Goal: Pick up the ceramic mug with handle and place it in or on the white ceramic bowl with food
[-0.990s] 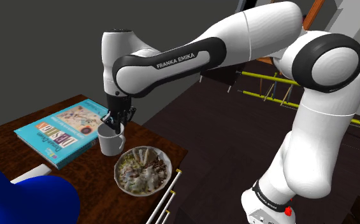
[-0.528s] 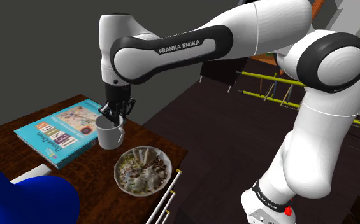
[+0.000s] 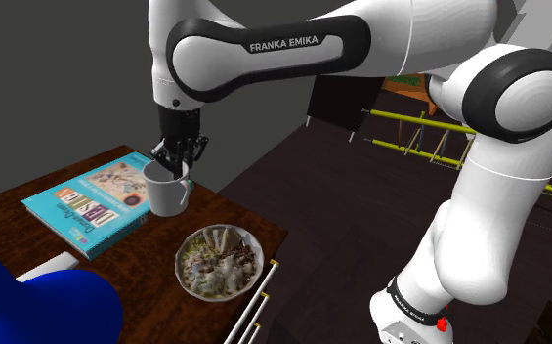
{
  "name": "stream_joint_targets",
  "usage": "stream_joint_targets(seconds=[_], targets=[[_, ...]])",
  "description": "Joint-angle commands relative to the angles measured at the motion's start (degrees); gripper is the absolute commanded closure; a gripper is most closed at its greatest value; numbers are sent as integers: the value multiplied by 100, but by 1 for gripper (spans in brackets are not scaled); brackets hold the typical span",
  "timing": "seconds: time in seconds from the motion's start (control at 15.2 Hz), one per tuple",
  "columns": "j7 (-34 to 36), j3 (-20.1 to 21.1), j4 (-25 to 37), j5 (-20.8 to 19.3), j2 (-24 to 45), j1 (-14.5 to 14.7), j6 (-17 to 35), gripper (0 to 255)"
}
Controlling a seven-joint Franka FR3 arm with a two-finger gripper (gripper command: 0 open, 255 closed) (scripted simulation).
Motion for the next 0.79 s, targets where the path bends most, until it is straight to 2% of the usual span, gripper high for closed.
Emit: stream_joint_targets(seconds=[0.0,0.53,0.73], targets=[[-8,-1,132,4,-12,-5,-145,255],[16,9,708,4,-17,10,-723,255],[13,57,-133,240,-741,-27,-567,255]])
